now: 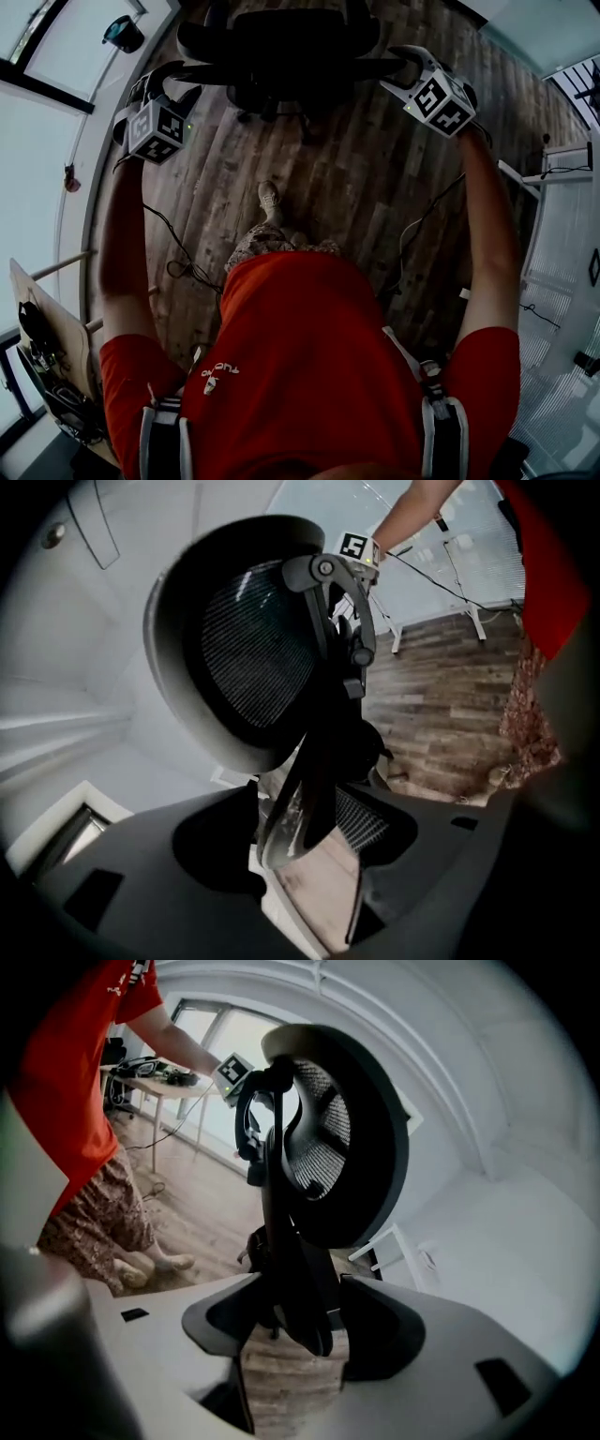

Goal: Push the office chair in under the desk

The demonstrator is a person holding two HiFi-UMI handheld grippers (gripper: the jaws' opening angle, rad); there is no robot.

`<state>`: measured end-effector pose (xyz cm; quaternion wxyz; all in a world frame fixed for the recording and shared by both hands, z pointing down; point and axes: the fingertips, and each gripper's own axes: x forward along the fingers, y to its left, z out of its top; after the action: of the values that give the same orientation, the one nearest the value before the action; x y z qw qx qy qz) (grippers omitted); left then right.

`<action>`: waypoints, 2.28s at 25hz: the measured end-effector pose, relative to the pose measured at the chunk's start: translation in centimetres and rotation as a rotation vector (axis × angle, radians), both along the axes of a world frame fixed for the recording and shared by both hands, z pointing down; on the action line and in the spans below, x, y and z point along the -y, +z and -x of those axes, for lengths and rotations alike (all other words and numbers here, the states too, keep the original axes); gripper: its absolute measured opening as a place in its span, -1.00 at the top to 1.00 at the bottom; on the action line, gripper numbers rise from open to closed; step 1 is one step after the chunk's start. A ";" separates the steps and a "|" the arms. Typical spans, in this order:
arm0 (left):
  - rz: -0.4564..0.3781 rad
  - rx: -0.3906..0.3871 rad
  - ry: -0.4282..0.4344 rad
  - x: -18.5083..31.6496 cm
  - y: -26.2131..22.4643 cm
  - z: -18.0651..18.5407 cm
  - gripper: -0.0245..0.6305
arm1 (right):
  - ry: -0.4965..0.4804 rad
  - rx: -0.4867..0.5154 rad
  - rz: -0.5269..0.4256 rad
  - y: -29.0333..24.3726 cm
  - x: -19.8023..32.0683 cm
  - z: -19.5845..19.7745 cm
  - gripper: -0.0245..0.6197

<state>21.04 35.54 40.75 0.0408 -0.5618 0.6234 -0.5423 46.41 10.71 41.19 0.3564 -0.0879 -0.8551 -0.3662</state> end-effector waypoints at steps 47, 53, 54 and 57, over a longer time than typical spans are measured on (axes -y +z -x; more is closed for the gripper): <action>0.219 0.199 0.243 13.1 5.5 14.7 0.68 | -0.134 -0.191 -0.204 5.4 8.4 17.9 0.60; 0.221 0.197 0.242 14.2 5.4 19.0 0.68 | -0.135 -0.203 -0.196 5.4 9.6 22.0 0.61; 0.227 0.194 0.243 14.3 5.4 19.7 0.68 | -0.133 -0.204 -0.197 5.4 9.6 22.6 0.61; 0.234 0.198 0.255 14.9 5.5 21.6 0.68 | -0.123 -0.201 -0.200 5.3 9.8 24.1 0.62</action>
<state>-0.58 20.61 46.25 0.1047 -0.5812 0.4729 -0.6539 22.26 0.87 46.51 0.4239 -0.1403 -0.7674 -0.4600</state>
